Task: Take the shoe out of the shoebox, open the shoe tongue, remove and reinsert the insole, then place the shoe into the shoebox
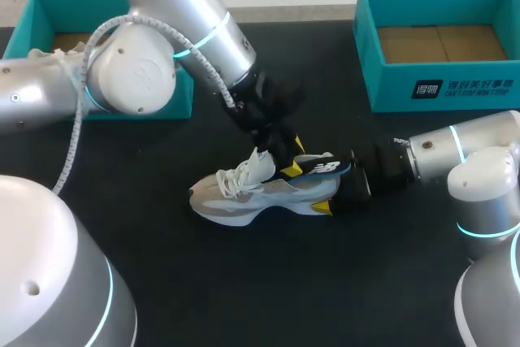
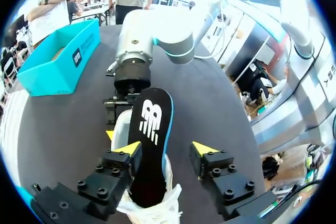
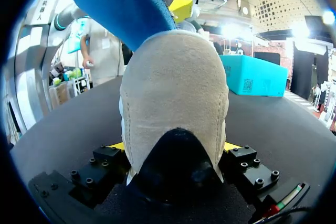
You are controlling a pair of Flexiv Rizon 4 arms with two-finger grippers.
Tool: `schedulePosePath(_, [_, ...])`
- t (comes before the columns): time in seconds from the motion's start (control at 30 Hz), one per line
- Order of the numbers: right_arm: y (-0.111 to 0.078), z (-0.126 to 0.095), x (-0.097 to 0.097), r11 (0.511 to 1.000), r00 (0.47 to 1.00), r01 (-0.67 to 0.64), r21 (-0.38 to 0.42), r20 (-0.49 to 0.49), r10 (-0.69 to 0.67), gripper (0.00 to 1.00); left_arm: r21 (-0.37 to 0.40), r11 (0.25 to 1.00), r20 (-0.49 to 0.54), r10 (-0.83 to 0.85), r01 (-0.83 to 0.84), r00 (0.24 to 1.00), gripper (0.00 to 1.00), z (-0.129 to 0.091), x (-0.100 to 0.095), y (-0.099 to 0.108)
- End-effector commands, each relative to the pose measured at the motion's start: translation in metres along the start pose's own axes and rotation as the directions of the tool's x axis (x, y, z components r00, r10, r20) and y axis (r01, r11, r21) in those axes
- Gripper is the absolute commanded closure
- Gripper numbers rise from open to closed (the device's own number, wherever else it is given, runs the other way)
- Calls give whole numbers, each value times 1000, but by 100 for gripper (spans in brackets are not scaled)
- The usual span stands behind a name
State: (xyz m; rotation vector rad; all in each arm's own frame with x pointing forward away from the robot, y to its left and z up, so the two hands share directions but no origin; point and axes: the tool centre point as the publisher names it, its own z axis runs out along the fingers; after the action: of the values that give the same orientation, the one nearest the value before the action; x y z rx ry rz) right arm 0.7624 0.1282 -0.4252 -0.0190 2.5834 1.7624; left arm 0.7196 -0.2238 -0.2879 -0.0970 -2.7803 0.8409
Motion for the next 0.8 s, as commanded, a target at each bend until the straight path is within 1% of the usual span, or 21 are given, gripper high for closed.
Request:
schedulePosePath(0.03, [-3,5,-1,1000,1000,0,3,2,0,100,13,1000,55,22,-23,998,4,-6,14,11])
schedulePosePath(0.13, [-3,5,-1,1000,1000,0,3,2,0,100,11,999,57,39,-40,998,3,-2,15,13])
schedulePosePath(0.2, [-3,5,-1,1000,1000,0,3,2,0,100,7,999,60,47,-48,997,0,0,17,14])
schedulePosePath(0.3, [-3,5,-1,1000,1000,0,3,2,0,100,-3,999,64,50,-50,997,0,2,17,14])
schedulePosePath(0.37, [-3,5,-1,1000,1000,0,3,2,0,100,-30,999,78,44,-42,996,0,3,15,14])
schedulePosePath(0.8, [-3,5,-1,1000,1000,0,3,2,0,100,-30,999,78,44,-42,996,0,3,15,14])
